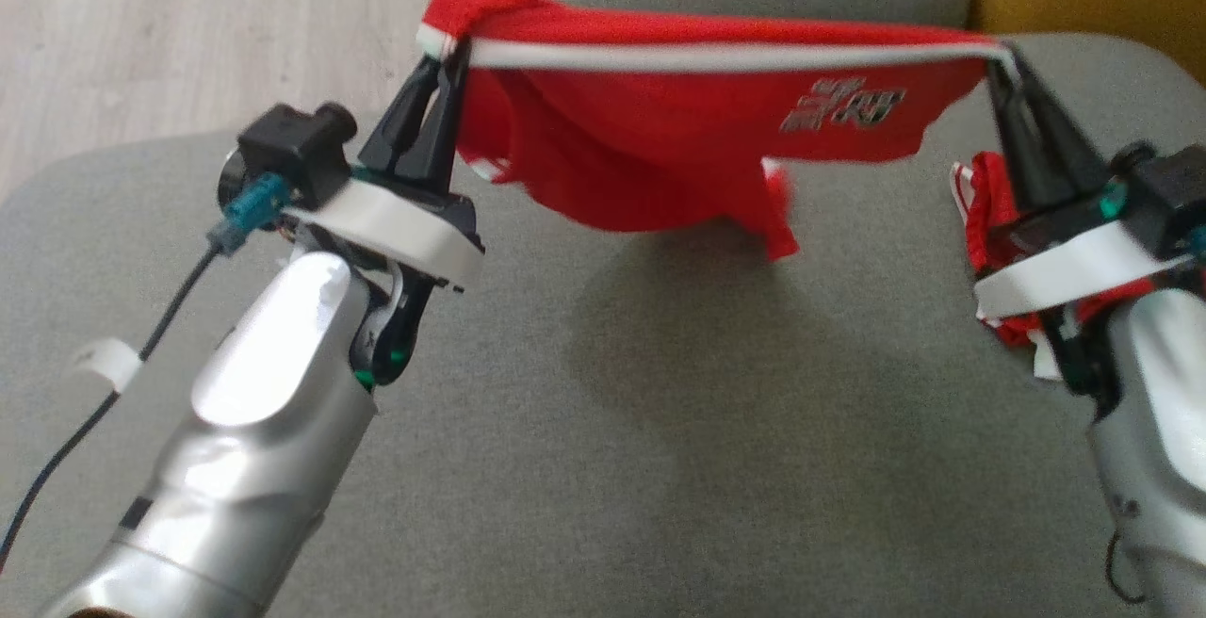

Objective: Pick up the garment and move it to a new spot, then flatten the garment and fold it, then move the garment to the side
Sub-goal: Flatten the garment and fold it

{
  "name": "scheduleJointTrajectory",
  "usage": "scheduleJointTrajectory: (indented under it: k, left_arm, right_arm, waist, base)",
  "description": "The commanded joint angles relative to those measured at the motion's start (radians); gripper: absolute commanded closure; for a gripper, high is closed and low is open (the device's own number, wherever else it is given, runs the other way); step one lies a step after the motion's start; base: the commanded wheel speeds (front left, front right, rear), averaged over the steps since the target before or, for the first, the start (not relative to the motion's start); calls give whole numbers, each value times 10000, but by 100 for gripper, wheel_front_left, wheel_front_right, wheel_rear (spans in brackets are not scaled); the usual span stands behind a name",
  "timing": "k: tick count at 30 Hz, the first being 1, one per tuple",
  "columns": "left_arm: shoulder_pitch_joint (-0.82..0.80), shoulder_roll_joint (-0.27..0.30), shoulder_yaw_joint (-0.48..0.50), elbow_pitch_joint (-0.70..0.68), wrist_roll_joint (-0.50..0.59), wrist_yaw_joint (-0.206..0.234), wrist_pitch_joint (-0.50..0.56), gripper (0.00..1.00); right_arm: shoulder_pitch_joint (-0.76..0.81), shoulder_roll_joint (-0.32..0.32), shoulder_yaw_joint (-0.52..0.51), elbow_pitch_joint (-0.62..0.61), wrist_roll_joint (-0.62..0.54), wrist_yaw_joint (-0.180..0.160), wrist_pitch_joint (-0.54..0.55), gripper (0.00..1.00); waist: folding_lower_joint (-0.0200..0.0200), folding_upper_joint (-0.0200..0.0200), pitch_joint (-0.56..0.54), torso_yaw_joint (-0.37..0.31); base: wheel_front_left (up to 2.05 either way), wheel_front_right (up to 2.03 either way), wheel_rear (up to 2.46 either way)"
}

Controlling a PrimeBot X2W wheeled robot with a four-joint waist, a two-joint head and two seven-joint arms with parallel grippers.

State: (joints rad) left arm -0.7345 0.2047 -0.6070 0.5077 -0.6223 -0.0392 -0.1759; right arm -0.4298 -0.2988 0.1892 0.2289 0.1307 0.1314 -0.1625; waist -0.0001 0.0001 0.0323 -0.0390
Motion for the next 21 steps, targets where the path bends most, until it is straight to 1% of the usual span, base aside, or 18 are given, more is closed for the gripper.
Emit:
scheduleJointTrajectory:
  k: [1, 2, 3, 8, 11, 14, 16, 18, 21]
  left_arm:
    - [-475, 422, 553, -739, -190, 241, 269, 100]
    - [-475, 422, 553, -739, -190, 241, 269, 100]
    - [-412, 459, 588, -1051, -265, 346, 457, 100]
    - [41, 720, 854, -2691, -664, 1044, 1430, 100]
    - [174, 847, 1079, -3568, -931, 1469, 1978, 100]
    - [22, 1083, 1201, -4096, -985, 1759, 2517, 100]
    - [-213, 1172, 1242, -4161, -1108, 1833, 2964, 100]
    - [-574, 1212, 1333, -4008, -1368, 1799, 3450, 100]
    - [-1426, 1270, 1549, -3409, -1644, 1695, 3963, 100]
  right_arm:
    - [-367, -278, -5, -656, 40, -7, 91, 100]
    - [-367, -278, -5, -656, 40, -7, 91, 100]
    - [-381, -337, -49, -874, 53, -7, 159, 100]
    - [-192, -507, -309, -2079, 42, -7, 720, 100]
    - [-114, -587, -436, -2715, -26, -7, 1106, 100]
    - [-260, -673, -443, -3161, -122, -7, 1480, 100]
    - [-537, -801, -350, -3239, -152, -7, 1722, 100]
    - [-1012, -920, -202, -3128, -20, -7, 1918, 100]
    - [-2106, -1189, 229, -2520, 223, -7, 2180, 100]
  waist:
    - [1, -1, -222, 101]
    - [1, -1, -222, 101]
    - [1, -1, -284, 132]
    - [1, -1, -352, 266]
    - [1, -1, -178, 327]
    - [1, -1, 162, 347]
    - [1, -1, 499, 352]
    - [1, -1, 931, 322]
    - [1, -1, 1674, 248]
  base:
    - [0, 0, 0]
    - [0, 0, 0]
    - [0, 0, 0]
    - [0, 0, 0]
    - [0, 0, 0]
    - [0, 0, 0]
    - [0, 0, 0]
    - [0, 0, 0]
    - [0, 0, 0]
